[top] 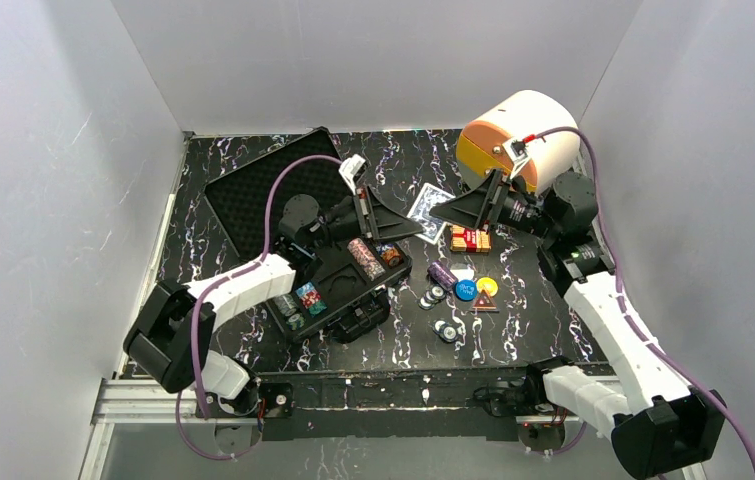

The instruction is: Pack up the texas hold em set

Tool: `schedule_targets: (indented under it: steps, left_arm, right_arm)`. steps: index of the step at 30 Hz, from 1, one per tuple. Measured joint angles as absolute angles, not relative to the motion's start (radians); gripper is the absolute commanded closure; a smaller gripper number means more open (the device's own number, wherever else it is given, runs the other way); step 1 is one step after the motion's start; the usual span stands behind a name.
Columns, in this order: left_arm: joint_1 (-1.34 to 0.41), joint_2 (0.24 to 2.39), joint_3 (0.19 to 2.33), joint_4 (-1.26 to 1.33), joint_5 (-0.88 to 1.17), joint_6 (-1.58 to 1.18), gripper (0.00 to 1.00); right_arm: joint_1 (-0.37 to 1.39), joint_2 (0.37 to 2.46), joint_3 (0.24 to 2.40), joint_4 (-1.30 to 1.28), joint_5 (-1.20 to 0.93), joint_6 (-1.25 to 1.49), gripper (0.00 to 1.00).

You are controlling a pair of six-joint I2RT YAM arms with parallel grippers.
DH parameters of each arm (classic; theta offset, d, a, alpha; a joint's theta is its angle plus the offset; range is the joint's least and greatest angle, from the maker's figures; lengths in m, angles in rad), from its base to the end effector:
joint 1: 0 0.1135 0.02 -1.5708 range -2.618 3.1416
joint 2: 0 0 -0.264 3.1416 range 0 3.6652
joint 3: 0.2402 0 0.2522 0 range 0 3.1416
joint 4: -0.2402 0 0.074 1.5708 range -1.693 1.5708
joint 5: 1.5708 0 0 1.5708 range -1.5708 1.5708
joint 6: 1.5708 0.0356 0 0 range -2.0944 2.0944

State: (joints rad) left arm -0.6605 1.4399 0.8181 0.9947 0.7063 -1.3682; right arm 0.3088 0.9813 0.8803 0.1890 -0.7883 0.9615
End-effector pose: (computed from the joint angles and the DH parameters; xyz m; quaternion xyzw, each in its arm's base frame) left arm 0.2336 -0.2107 0.3181 0.0847 0.5952 -0.7610 0.2437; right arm 0.2035 0.0914 0.3766 -0.0684 0.6814 0.6128 0.3943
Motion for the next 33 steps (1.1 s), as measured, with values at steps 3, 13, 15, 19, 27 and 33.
schedule_targets:
  steps: [3, 13, 15, 19, 27, 33]
  left_arm:
    - [-0.624, 1.420, 0.820, 1.003, 0.773, -1.353, 1.00]
    - [-0.598, 1.326, 0.838, 0.994, 1.025, -1.259, 1.00]
    - [-0.598, 1.304, 0.838, 0.990, 1.050, -1.238, 1.00]
    - [-0.593, 1.301, 0.838, 0.971, 1.086, -1.210, 1.00]
    - [-0.590, 1.301, 0.839, 0.918, 1.119, -1.151, 1.00]
    - [-0.582, 1.296, 0.843, 0.884, 1.149, -1.117, 0.95]
  right_arm:
    - [0.308, 0.982, 0.934, 0.139, -0.841, 0.881, 0.02]
    - [0.313, 1.095, 1.022, 0.109, -1.071, 0.754, 0.14]
    - [0.323, 1.118, 1.036, 0.105, -1.102, 0.750, 0.22]
    - [0.353, 1.134, 1.059, 0.099, -1.131, 0.727, 0.36]
    - [0.398, 1.143, 1.066, 0.078, -1.159, 0.702, 0.62]
    - [0.434, 1.154, 1.067, 0.056, -1.156, 0.704, 0.87]
